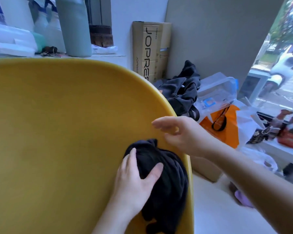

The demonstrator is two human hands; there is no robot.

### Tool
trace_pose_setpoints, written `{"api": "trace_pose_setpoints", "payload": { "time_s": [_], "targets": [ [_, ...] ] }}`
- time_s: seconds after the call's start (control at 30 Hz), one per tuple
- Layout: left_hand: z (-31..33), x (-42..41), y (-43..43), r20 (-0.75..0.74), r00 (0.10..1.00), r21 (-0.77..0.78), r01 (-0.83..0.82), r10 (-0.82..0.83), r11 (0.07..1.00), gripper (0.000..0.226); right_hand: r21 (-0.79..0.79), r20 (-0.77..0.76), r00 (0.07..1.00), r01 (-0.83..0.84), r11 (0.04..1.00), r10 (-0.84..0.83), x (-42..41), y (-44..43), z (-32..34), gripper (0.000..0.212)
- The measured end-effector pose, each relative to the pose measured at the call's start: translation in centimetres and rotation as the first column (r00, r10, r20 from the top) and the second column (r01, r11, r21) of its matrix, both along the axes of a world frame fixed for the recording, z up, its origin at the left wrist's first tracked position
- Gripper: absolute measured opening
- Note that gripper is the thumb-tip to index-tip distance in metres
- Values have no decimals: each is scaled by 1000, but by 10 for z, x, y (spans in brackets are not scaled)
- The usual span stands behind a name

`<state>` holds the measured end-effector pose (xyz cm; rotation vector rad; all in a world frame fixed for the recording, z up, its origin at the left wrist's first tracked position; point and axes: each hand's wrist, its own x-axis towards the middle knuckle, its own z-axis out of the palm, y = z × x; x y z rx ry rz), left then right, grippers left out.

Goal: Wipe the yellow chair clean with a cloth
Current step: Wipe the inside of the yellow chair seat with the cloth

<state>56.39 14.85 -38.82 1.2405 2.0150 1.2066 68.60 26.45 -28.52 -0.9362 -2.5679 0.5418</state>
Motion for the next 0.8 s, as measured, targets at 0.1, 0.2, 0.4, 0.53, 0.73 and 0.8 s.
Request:
{"api": "trace_pose_setpoints", "payload": {
  "time_s": [0.1, 0.2, 0.4, 0.53, 0.73, 0.8],
  "targets": [
    [11, 33, 26, -226, 965, -16, -140, 133, 990, 92, 213, -173, 938, 332, 919, -299, 21, 1, -27, 47],
    [1, 42, 27, -359, 926, 177, -57, 119, 982, 66, 179, -253, 919, 352, 919, -303, 25, 8, -42, 34],
    [-30, 60, -52, -569, 763, 171, 475, -307, 863, 53, 52, -228, 947, 244, 968, -227, 34, 15, -23, 37],
    [-24, 73, -35, -654, 720, 145, 422, -233, 895, 55, -139, -255, 939, 201, 970, -231, 39, 24, -28, 55],
    [21, 93, 47, -717, 696, 78, 29, 36, 997, 61, -560, -396, 898, -69, 826, -193, 49, 53, -23, 20],
    [11, 100, 26, -773, 634, 57, 103, -22, 993, 57, -668, -438, 879, -177, 722, -190, 55, 61, -27, 25]
  ]
}}
